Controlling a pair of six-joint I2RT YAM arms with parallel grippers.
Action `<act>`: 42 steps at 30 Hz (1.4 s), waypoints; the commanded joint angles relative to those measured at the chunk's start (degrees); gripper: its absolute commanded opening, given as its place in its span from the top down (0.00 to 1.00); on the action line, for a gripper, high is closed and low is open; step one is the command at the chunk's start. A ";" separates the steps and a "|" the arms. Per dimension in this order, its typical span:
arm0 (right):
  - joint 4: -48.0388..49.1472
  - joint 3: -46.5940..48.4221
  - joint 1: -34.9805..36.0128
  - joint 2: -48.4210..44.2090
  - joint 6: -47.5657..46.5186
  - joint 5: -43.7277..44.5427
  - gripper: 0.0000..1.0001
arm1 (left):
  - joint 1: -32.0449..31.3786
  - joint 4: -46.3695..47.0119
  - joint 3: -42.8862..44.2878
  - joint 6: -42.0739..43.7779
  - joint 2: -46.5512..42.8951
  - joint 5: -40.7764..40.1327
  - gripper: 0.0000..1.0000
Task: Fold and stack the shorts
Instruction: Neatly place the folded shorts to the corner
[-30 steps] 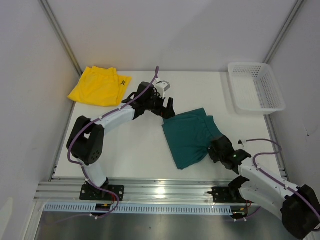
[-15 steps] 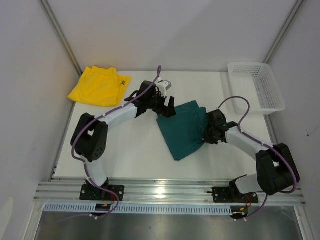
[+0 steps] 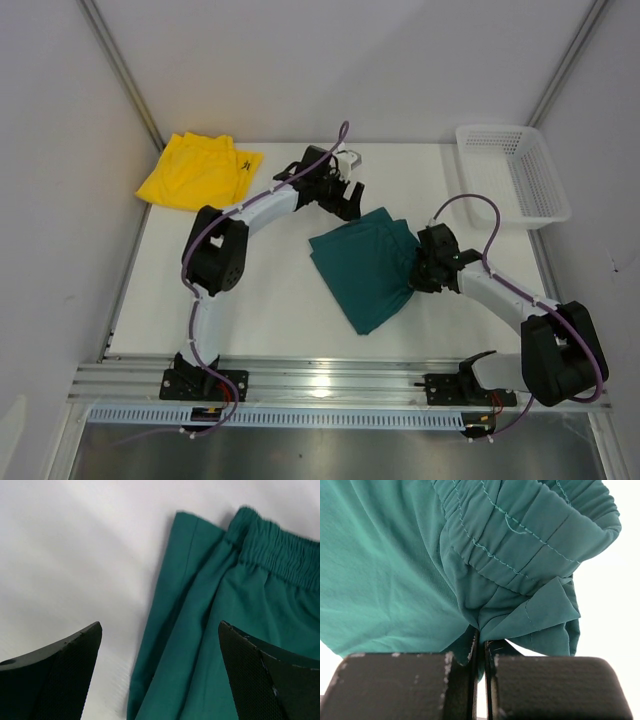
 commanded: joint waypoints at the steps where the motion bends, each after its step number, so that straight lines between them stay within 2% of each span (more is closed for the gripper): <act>1: 0.06 -0.21 -0.70 -0.74 -2.50 -0.90 1.00 | -0.04 -5.42 0.50 4.48 0.71 4.64 0.01; 6: 0.51 -0.12 -1.32 -0.82 -2.94 -3.98 1.00 | -0.04 -7.17 -1.88 5.71 1.67 14.98 0.01; 11: 1.03 -1.00 -1.41 -2.14 -2.68 -5.03 1.00 | -0.04 -10.60 -0.21 4.74 4.22 22.83 0.01; 22: 1.47 -2.23 -1.50 -3.90 -2.32 -6.00 1.00 | -0.13 -9.38 -2.41 2.99 4.14 13.70 0.01; 28: 0.68 -1.62 -1.58 -4.16 -3.03 -5.12 1.00 | -0.13 -7.71 -3.29 1.23 4.84 10.45 0.10; 31: 0.42 -1.35 -1.59 -4.08 -3.47 -4.69 1.00 | -0.13 -4.11 -5.83 -0.62 3.78 7.03 0.23; 32: 0.42 -1.18 -1.67 -3.99 -3.55 -4.51 1.00 | -0.22 -3.58 -6.97 -2.62 3.00 6.23 0.36; 34: 0.50 -0.48 -2.02 -3.11 -4.17 -4.42 1.00 | -0.22 -1.74 -10.99 -5.44 1.85 5.26 0.48; 35: 0.59 -0.04 -2.29 -2.59 -4.34 -4.68 1.00 | -0.13 0.71 -12.24 -6.59 0.98 4.65 0.59; 36: 0.59 0.49 -2.38 -1.88 -4.61 -4.94 1.00 | -0.22 2.04 -13.47 -7.55 -0.77 4.21 0.66; 37: 0.68 1.71 -2.38 -0.31 -5.30 -5.21 1.00 | -0.13 4.84 -17.84 -9.65 -1.66 3.42 0.76; 39: 0.86 3.03 -2.55 1.45 -5.92 -5.21 1.00 | -0.22 7.66 -20.85 -13.34 -4.90 2.10 0.88; 41: 1.99 4.70 -2.64 3.99 -7.15 -6.26 1.00 | -0.13 11.62 -27.60 -16.60 -7.63 -2.11 1.00; 42: 2.43 5.23 -2.55 4.88 -7.59 -6.35 1.00 | -0.13 13.02 -31.38 -18.01 -8.95 -3.26 1.00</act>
